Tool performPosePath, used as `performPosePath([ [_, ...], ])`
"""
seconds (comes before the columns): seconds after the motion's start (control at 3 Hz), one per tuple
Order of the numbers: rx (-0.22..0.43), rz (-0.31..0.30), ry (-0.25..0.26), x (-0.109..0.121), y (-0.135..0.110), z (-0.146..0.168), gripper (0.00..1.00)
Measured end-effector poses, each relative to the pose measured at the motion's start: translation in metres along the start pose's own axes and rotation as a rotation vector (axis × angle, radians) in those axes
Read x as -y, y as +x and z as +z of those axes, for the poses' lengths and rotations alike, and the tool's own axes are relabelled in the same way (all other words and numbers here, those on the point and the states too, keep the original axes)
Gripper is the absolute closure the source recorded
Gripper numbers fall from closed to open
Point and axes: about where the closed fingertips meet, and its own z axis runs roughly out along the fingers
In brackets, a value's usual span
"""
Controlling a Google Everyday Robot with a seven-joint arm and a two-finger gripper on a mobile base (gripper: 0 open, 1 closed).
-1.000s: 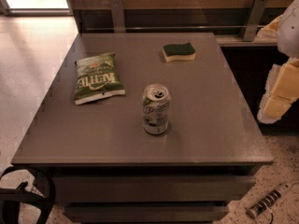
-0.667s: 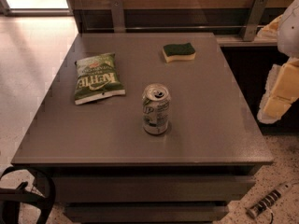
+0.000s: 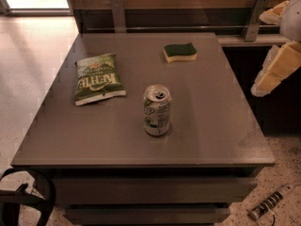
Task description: Pick sponge
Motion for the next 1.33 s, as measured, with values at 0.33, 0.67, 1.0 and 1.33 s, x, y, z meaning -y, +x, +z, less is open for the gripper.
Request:
performPosePath([
  [0.33, 0.191, 0.047, 0.092, 0.039, 0.003, 0.018, 0.0],
  [0.67, 0.371, 0.13, 0.183, 0.073, 0.016, 0.033, 0.0],
  [1.0, 0.454, 0.217, 0.216, 0.097, 0.028, 0.048, 0.0],
  [1.33, 0.455, 0.217, 0.216, 0.097, 0.028, 0.048, 0.0],
])
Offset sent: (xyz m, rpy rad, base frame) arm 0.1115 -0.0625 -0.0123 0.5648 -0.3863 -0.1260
